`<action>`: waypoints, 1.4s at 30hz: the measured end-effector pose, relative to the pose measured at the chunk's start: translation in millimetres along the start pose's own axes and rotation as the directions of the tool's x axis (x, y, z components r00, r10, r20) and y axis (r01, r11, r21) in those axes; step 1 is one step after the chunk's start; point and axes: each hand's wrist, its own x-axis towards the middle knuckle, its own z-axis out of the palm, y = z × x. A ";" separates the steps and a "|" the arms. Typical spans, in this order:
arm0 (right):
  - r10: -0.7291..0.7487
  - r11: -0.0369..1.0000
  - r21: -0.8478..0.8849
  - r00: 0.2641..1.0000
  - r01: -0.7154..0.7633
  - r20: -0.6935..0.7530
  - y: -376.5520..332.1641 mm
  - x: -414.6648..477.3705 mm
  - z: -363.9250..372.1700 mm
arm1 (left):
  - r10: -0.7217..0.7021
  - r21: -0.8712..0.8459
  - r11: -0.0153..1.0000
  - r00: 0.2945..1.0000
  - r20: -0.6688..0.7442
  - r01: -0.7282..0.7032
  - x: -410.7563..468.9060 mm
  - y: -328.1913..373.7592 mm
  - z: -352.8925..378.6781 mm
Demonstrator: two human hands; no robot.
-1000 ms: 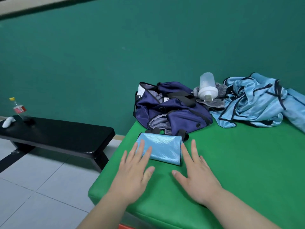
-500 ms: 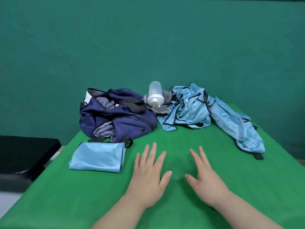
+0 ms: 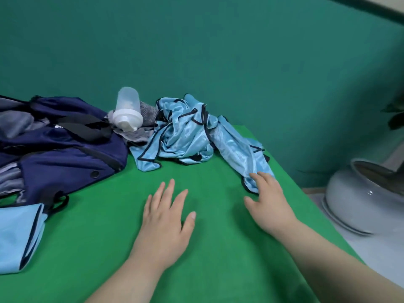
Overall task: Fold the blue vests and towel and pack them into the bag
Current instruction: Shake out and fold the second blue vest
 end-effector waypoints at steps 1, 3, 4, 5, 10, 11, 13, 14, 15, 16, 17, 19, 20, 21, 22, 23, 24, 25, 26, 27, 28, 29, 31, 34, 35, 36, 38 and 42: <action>0.039 0.999 -0.032 0.999 -0.040 -0.013 4.8 9.8 1.1 | 0.009 -0.002 1.000 1.000 0.007 -0.009 -0.9 0.6 0.2; 0.138 0.985 -0.102 0.990 -0.137 -0.004 10.3 25.0 4.5 | 0.007 -0.017 1.000 1.000 0.005 -0.007 -0.6 1.8 0.9; 0.187 0.977 -0.113 0.982 -0.183 0.025 10.3 29.3 6.6 | -0.003 -0.023 1.000 1.000 0.004 0.003 -0.3 1.9 0.6; 0.221 0.970 -0.114 0.974 -0.214 0.057 8.9 31.0 9.0 | -0.008 -0.025 1.000 1.000 0.007 0.008 -0.2 1.5 0.6; 0.093 0.953 -0.291 0.996 -0.085 0.015 -7.1 11.1 25.1 | -0.002 -0.035 0.999 1.000 0.031 0.003 0.6 3.0 -0.1; 0.053 0.956 -0.288 0.999 -0.051 -0.001 -11.9 2.5 27.4 | 0.004 -0.036 0.999 0.999 0.039 -0.003 0.8 3.7 -0.6; -0.018 0.965 -0.261 1.000 0.014 -0.012 -21.9 -17.8 32.3 | 0.025 -0.036 0.999 0.997 0.069 -0.023 -0.3 3.9 -1.4; -0.047 0.968 -0.249 0.999 0.043 -0.010 -26.9 -29.1 34.0 | 0.036 -0.049 0.998 0.996 0.079 -0.032 -1.5 3.9 -2.1; -0.071 0.969 -0.238 0.997 0.068 -0.008 -31.0 -40.1 37.1 | 0.049 -0.067 0.997 0.995 0.086 -0.044 -3.0 3.5 -2.9; -0.093 0.970 -0.225 0.996 0.089 -0.011 -34.6 -51.3 40.3 | 0.068 -0.084 0.995 0.993 0.098 -0.059 -4.7 3.2 -3.7; -0.118 0.971 -0.212 0.993 0.113 -0.012 -38.6 -63.1 43.2 | 0.093 -0.098 0.992 0.988 0.119 -0.081 -7.1 3.1 -5.1; -0.189 0.964 -0.200 0.980 0.175 -0.055 -45.3 -86.1 48.6 | 0.162 -0.108 0.984 0.971 0.177 -0.144 -13.1 2.9 -8.5; -0.214 0.963 -0.180 0.974 0.199 -0.072 -48.2 -97.0 49.8 | 0.192 -0.111 0.979 0.959 0.210 -0.172 -17.0 2.8 -10.6; -0.237 0.962 -0.161 0.968 0.222 -0.082 -51.0 -107.6 49.3 | 0.218 -0.117 0.974 0.946 0.240 -0.195 -21.8 2.6 -13.0; -0.252 0.961 -0.140 0.963 0.239 -0.090 -52.8 -116.9 48.3 | 0.236 -0.128 0.970 0.935 0.265 -0.209 -27.4 2.2 -15.2; -0.265 0.961 -0.108 0.960 0.255 -0.087 -54.3 -125.0 46.7 | 0.253 -0.141 0.965 0.926 0.279 -0.221 -33.6 1.4 -17.5; -0.277 0.960 -0.069 0.957 0.272 -0.083 -55.5 -131.9 44.7 | 0.270 -0.151 0.960 0.919 0.286 -0.235 -40.2 0.8 -20.0; -0.289 0.957 -0.028 0.954 0.288 -0.074 -55.9 -137.9 44.0 | 0.284 -0.159 0.956 0.914 0.291 -0.247 -47.4 0.5 -22.5; -0.306 0.951 0.013 0.949 0.308 -0.069 -56.8 -142.3 42.5 | 0.291 -0.163 0.954 0.911 0.293 -0.252 -53.9 0.3 -24.3; -0.328 0.942 0.054 0.942 0.332 -0.066 -57.2 -145.7 41.7 | 0.289 -0.162 0.954 0.913 0.289 -0.251 -60.7 0.7 -26.2; -0.345 0.932 0.096 0.936 0.350 -0.067 -57.9 -148.7 41.3 | 0.275 -0.155 0.959 0.920 0.281 -0.239 -67.4 1.3 -27.5; -0.357 0.921 0.138 0.931 0.364 -0.074 -59.0 -151.0 40.6 | 0.251 -0.142 0.965 0.930 0.267 -0.220 -73.9 2.0 -28.8; -0.367 0.898 0.220 0.924 0.382 -0.109 -61.5 -154.9 37.7 | 0.177 -0.111 0.982 0.956 0.236 -0.155 -85.1 2.2 -30.3; -0.347 0.867 0.304 0.916 0.395 -0.200 -61.7 -158.6 34.2 | 0.069 -0.075 0.996 0.978 0.196 -0.055 -93.8 1.6 -36.6; -0.332 0.864 0.312 0.913 0.395 -0.239 -60.7 -158.5 34.0 | 0.046 -0.066 0.997 0.983 0.179 -0.034 -95.0 1.5 -38.6; -0.307 0.868 0.313 0.913 0.384 -0.269 -59.9 -157.9 34.2 | 0.026 -0.060 0.998 0.986 0.165 -0.016 -96.4 0.7 -39.6; -0.258 0.881 0.318 0.919 0.350 -0.297 -58.5 -155.5 35.5 | -0.006 -0.055 0.998 0.989 0.145 0.014 -98.9 -1.7 -40.5; -0.123 0.935 0.296 0.962 0.194 -0.243 -59.9 -147.6 36.5 | 0.021 -0.052 0.999 0.993 0.119 -0.015 -101.5 -4.3 -35.8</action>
